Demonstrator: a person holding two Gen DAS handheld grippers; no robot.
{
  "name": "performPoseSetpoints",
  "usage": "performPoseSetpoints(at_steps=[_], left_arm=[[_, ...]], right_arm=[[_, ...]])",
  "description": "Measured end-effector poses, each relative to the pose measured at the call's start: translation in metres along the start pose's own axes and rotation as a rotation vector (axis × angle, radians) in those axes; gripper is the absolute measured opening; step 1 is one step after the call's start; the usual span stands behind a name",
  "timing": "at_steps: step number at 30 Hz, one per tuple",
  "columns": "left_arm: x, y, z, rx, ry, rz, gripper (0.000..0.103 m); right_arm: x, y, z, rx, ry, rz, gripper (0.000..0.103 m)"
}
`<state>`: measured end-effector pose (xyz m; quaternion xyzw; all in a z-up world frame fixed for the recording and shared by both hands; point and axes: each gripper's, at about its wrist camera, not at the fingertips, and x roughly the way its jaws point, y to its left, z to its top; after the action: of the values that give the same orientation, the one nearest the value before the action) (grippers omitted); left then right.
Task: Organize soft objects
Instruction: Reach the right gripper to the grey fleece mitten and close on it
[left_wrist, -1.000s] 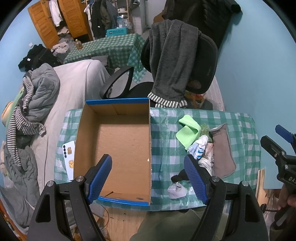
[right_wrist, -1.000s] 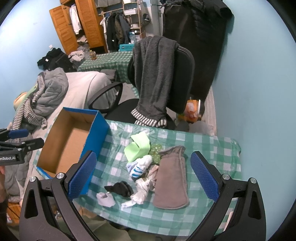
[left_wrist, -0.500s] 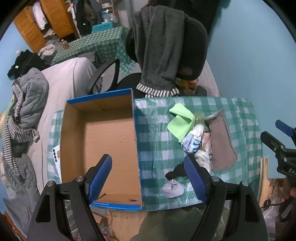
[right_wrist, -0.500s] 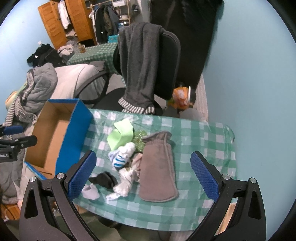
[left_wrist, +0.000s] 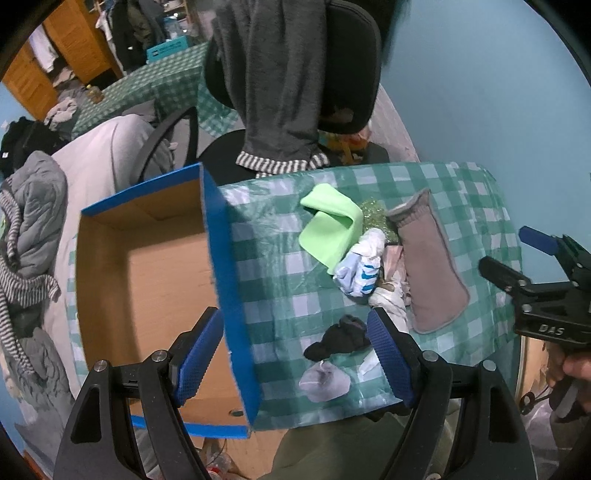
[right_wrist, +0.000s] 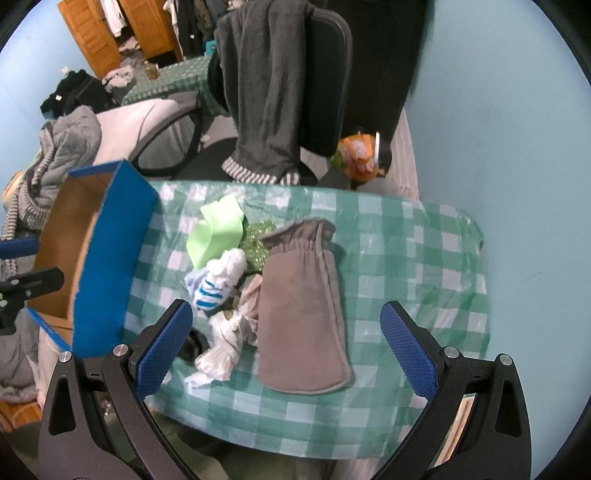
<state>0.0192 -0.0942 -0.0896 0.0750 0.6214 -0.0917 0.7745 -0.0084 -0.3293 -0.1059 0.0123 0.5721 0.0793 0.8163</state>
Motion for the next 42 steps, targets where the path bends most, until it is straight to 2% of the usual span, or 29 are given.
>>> performPoseSetpoints(at_steps=[9, 14, 25, 30, 40, 42], left_arm=[[0.029, -0.017, 0.009, 0.043, 0.023, 0.002, 0.081], [0.051, -0.021, 0.011, 0.045, 0.062, -0.016, 0.082], [0.082, -0.033, 0.017, 0.048, 0.080, -0.056, 0.082], [0.100, -0.039, 0.018, 0.071, 0.098, -0.048, 0.082], [0.123, -0.048, 0.017, 0.094, 0.137, -0.067, 0.082], [0.128, -0.050, 0.018, 0.098, 0.142, -0.074, 0.082]], right_arm=[[0.043, -0.010, -0.001, 0.005, 0.053, -0.016, 0.101], [0.064, -0.014, 0.002, -0.009, 0.083, -0.019, 0.101], [0.103, -0.010, 0.002, -0.057, 0.134, -0.026, 0.101], [0.115, -0.011, 0.000, -0.063, 0.160, -0.039, 0.101], [0.131, -0.024, -0.009, -0.017, 0.200, -0.014, 0.083], [0.132, -0.027, -0.011, -0.004, 0.204, 0.015, 0.074]])
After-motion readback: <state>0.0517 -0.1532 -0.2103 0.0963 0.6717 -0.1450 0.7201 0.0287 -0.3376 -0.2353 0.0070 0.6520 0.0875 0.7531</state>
